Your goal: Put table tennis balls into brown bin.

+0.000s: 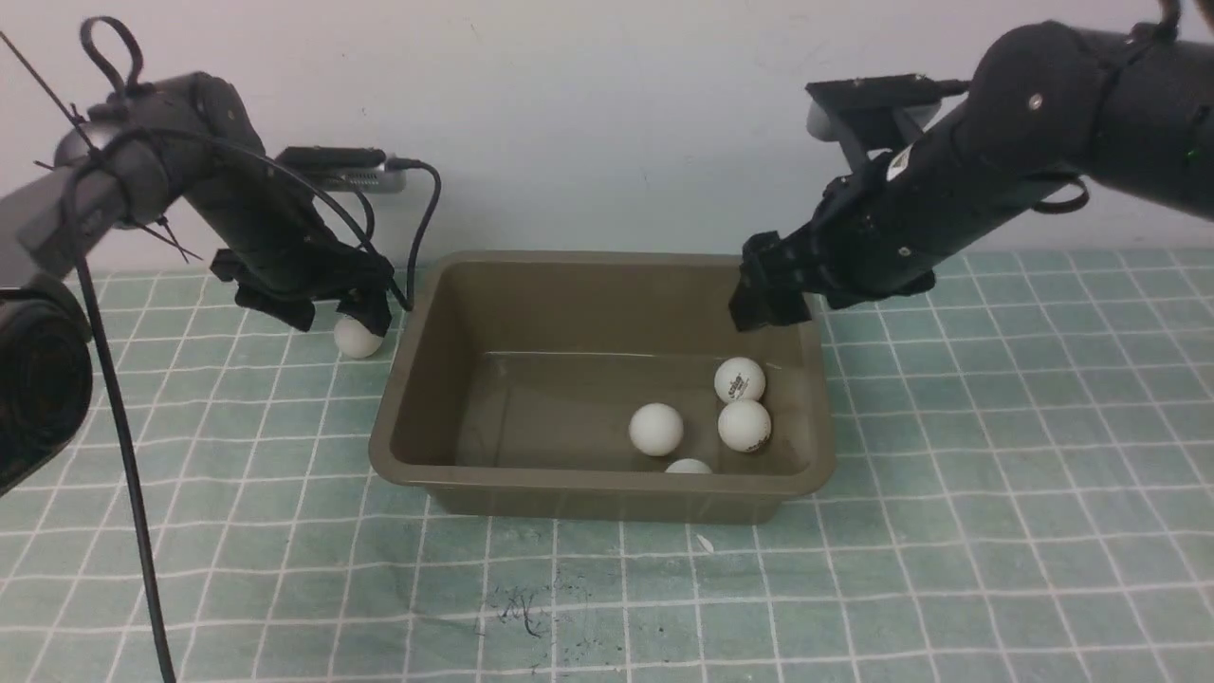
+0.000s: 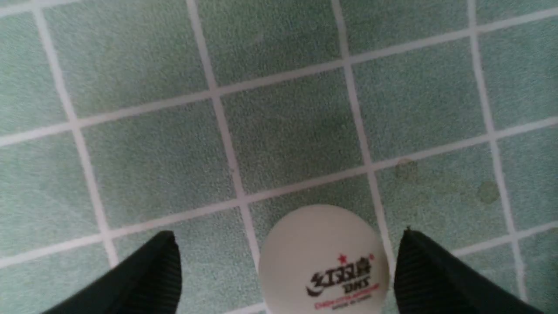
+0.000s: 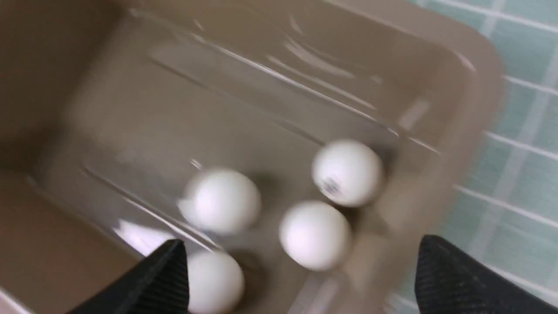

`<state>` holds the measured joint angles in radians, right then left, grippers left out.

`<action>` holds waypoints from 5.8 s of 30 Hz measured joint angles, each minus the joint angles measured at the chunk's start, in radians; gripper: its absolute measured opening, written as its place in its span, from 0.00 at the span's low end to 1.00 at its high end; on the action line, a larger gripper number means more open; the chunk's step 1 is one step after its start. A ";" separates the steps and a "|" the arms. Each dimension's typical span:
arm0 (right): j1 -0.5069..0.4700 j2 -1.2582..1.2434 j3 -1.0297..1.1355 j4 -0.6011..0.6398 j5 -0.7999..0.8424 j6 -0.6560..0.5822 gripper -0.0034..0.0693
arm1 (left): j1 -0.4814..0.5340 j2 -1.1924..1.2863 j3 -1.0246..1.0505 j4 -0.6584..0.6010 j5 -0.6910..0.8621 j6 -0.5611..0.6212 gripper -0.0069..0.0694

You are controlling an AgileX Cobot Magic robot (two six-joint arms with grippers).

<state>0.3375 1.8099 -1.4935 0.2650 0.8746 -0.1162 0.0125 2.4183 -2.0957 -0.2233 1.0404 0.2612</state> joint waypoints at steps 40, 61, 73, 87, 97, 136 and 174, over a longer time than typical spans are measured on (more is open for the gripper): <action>-0.090 0.229 0.163 0.194 -0.164 -0.106 0.80 | -0.128 -0.131 -0.200 0.140 0.196 -0.174 0.17; 0.011 0.062 -0.055 0.264 -0.097 -0.179 0.56 | -0.054 -0.195 0.122 0.016 0.190 -0.102 0.08; -0.080 0.091 -0.295 -0.076 0.310 -0.054 0.84 | -0.204 -0.207 0.127 0.053 0.186 -0.147 0.08; -0.337 -0.340 0.068 -0.012 0.344 -0.045 0.06 | -0.007 -0.294 0.130 0.099 0.188 -0.106 0.19; -0.337 -0.524 0.229 0.131 0.288 -0.131 0.03 | -0.022 -0.103 0.139 0.077 0.185 -0.069 0.80; -0.338 -1.822 1.189 0.117 -0.575 -0.102 0.03 | -0.442 -0.522 0.086 0.194 0.190 -0.207 0.13; -0.338 -1.823 1.211 0.128 -0.581 -0.103 0.03 | -0.441 -2.426 1.544 0.264 -0.628 -0.346 0.08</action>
<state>-0.0005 -0.0135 -0.2826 0.3929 0.2933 -0.2189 -0.4281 -0.0074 -0.5517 0.0408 0.4128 -0.0850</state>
